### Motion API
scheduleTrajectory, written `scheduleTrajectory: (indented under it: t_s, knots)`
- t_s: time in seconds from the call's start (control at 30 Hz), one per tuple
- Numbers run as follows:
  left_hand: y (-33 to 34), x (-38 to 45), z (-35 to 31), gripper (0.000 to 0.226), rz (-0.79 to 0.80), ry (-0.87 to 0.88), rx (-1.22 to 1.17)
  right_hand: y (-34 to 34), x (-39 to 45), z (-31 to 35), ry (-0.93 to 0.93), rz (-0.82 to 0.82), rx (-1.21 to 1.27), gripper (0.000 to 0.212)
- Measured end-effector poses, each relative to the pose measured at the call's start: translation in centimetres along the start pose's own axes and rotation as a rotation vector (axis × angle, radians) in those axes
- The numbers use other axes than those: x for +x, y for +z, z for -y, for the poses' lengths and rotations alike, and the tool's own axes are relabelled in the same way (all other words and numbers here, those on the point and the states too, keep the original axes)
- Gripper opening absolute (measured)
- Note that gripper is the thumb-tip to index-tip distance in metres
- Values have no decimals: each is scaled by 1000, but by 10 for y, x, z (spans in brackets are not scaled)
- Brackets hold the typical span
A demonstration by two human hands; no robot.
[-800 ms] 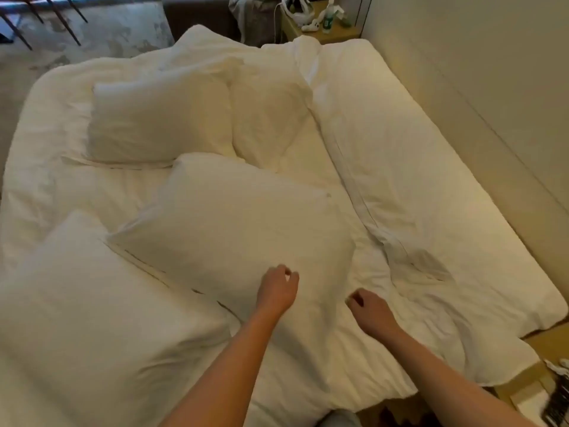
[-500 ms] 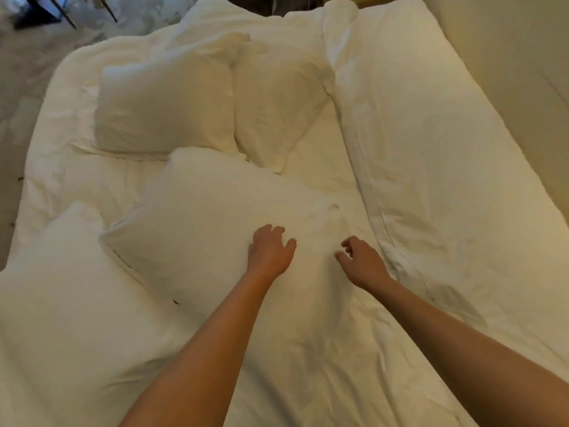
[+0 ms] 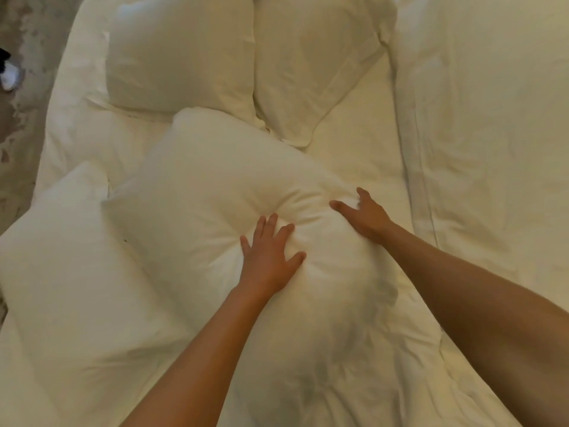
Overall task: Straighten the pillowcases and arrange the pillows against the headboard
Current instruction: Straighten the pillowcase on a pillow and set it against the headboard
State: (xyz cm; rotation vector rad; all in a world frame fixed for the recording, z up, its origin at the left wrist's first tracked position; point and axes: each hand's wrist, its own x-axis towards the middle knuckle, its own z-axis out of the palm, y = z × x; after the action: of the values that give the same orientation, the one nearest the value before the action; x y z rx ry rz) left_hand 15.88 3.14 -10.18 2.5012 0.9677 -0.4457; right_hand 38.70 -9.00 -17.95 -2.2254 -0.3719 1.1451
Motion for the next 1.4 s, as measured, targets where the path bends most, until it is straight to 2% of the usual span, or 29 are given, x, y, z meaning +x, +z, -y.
scheduleTrajectory:
  t_s: [0.1,0.27,0.43,0.53,0.67,0.83,0.9,1.0,1.1,1.23,1.33,1.4]
  knots:
    - [0,-10,2,68,-14,0,-8,15,-11,-6,-16,-8,-60,109]
    - [-16,-43,6,70,10,0,-39,21,-64,9,-207,-108,-134,43]
    - [-58,-98,18,66,0,16,-140,25,-155,40,-372,-163,-183,24]
    - [-95,-132,28,59,-101,49,-135,30,-218,64,-474,-198,-208,27]
    - [-149,-169,40,61,-215,130,-134,36,-309,99,-603,-256,-245,32]
    - [-191,-199,45,85,-343,340,-111,23,-398,112,-697,-301,-424,18]
    - [-201,-208,35,93,-331,448,-61,15,-428,106,-707,-312,-507,13]
    - [-208,-220,10,97,-224,602,95,1,-469,89,-714,-348,-584,13]
    - [-201,-235,-17,77,-88,722,166,-19,-505,65,-719,-430,-609,21]
    - [-164,-262,-52,49,-107,841,181,-50,-541,26,-642,-498,-565,19]
    - [-129,-280,-79,44,-95,882,197,-64,-553,-13,-541,-553,-557,21]
    - [-112,-290,-101,42,-99,886,217,-72,-555,-41,-438,-605,-555,31]
